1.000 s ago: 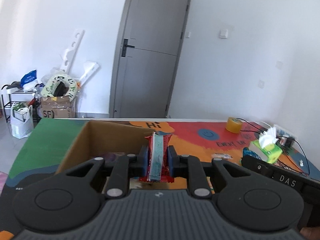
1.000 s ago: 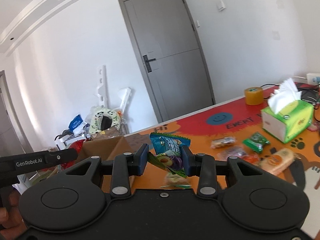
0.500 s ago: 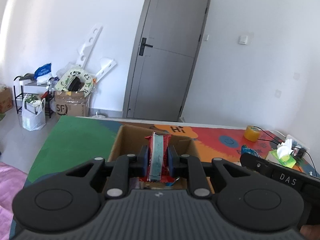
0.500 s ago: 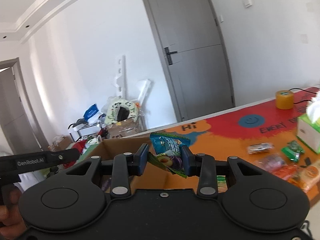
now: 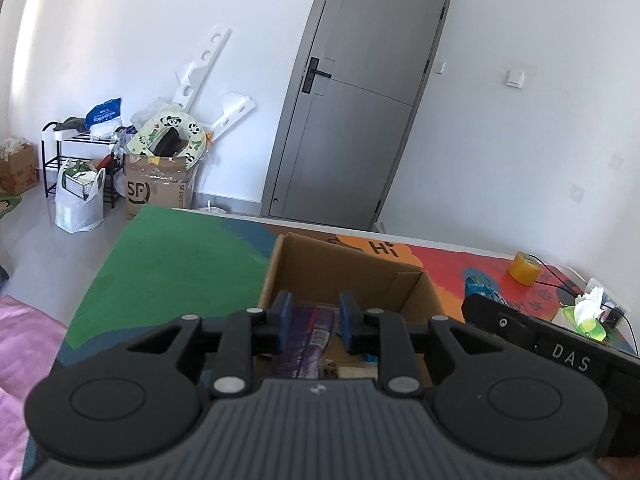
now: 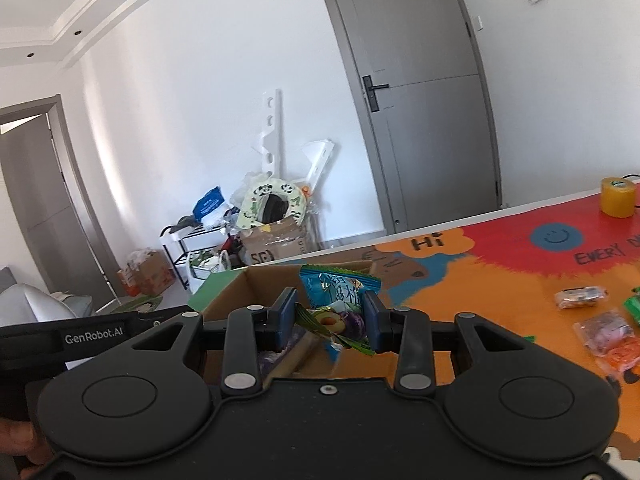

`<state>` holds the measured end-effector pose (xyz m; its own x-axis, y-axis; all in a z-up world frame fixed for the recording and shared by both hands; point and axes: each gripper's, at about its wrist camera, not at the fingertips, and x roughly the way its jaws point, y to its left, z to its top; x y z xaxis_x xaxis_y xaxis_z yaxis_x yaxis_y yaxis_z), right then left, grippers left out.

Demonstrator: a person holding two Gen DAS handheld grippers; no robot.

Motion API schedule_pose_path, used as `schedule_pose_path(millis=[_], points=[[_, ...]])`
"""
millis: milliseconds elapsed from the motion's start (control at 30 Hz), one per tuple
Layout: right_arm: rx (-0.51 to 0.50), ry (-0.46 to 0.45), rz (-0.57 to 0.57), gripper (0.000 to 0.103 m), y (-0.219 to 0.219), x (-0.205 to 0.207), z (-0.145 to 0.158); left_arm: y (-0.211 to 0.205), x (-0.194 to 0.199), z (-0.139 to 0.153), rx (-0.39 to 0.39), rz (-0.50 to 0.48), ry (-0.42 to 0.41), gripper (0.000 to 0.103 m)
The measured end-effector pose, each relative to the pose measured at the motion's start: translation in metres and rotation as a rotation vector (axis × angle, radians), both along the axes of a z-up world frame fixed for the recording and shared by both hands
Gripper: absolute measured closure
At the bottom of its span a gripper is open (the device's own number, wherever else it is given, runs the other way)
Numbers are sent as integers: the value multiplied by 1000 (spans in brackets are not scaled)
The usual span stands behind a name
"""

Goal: Organize snacks
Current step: 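Carry both held snacks over the box and open both tools to drop them, then withdraw both tools toward the green cake and orange-labelled bread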

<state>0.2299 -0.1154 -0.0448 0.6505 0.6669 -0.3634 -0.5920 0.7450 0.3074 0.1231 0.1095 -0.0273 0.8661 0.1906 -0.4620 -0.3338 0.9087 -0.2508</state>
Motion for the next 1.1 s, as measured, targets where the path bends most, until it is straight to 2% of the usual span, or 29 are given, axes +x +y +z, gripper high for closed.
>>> schedule_pose_path(millis=[133,233,267,300,400,533,600,900,1100], points=[[9,22,51,66,7,-4,0,3,-5,0,2,13,5,77],[20,57,80,57,5,-7,1,3,-8,1,0,20,9,70],[25,59,78,48,3,-8,1,2,-9,1,0,21,9,66],[25,51,67,44,1,-10,2,2,-10,2,0,20,7,62],[19,44,35,44,-9,-13,4,-2,-11,3,2,27,4,50],[21,47,-10,44,-28,-17,4,-11,-13,4,1,11,1,41],[19,47,-25,45,-36,-18,2,-17,-13,3,8,-2,-2,33],[28,60,-120,44,-81,-21,-4,-52,-7,2,33,-61,13,25],[19,78,-171,43,-106,-22,-12,-78,-1,-1,41,-120,21,23]])
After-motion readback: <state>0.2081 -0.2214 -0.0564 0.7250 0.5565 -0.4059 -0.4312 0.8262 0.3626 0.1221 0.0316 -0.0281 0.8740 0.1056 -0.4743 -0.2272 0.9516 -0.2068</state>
